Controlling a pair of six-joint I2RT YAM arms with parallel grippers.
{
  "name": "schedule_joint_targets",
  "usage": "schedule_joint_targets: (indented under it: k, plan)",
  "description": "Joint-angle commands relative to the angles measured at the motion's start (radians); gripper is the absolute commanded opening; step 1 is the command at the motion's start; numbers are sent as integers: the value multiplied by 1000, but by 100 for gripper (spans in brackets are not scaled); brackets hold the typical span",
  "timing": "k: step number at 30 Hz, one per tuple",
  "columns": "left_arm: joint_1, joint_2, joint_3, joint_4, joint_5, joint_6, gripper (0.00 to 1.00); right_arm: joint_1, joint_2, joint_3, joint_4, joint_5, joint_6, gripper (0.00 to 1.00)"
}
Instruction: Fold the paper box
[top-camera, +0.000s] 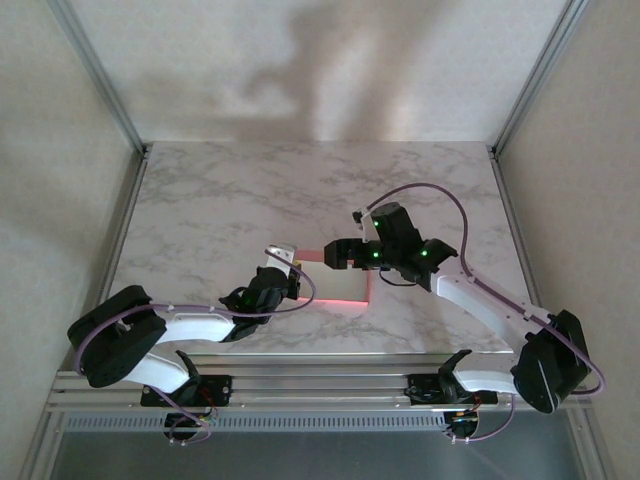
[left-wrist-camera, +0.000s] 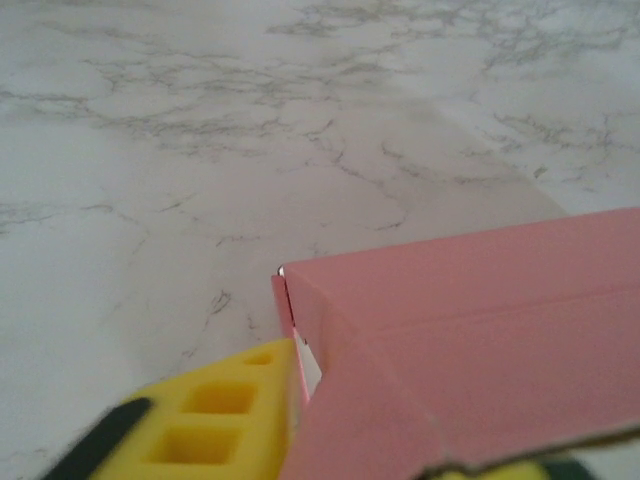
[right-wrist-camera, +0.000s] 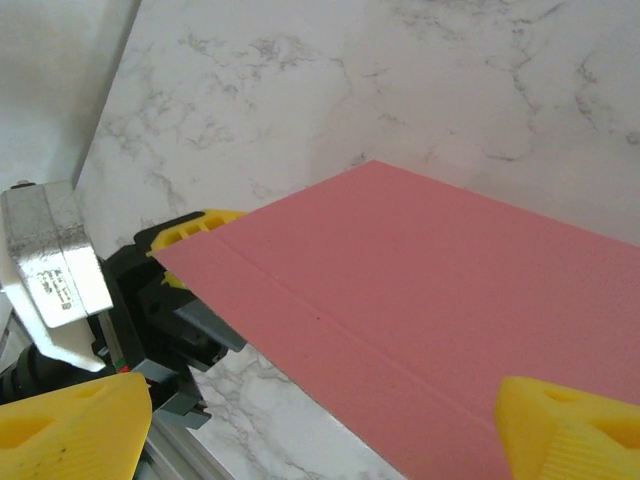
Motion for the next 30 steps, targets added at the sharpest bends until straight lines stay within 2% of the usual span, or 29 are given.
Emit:
schedule_joint_targets:
  k: [1,7,9,10,17,21,26,30]
  plan:
    - [9,-54,19,-52,15,-8,33,13,15,-18,1,-11,27,89]
    - [3,-156,15,-156,94,-39,69,20,34,-46,15,-14,47,89]
    - [0,-227,-5,-180,193,-20,92,22,41,-50,15,-10,48,89]
    - [-3,-262,-13,-198,235,-9,99,21,44,-50,15,-9,48,89]
    - [-2,-518,-22,-409,434,30,99,21,77,-42,23,-4,61,89]
    - [-2,-622,-24,-439,448,-15,99,22,112,-37,31,-17,72,89]
    - [15,-641,-5,-441,385,-113,99,21,149,-40,20,-16,66,89]
    - [68,-582,23,-431,435,-202,100,21,179,-50,2,-11,66,88]
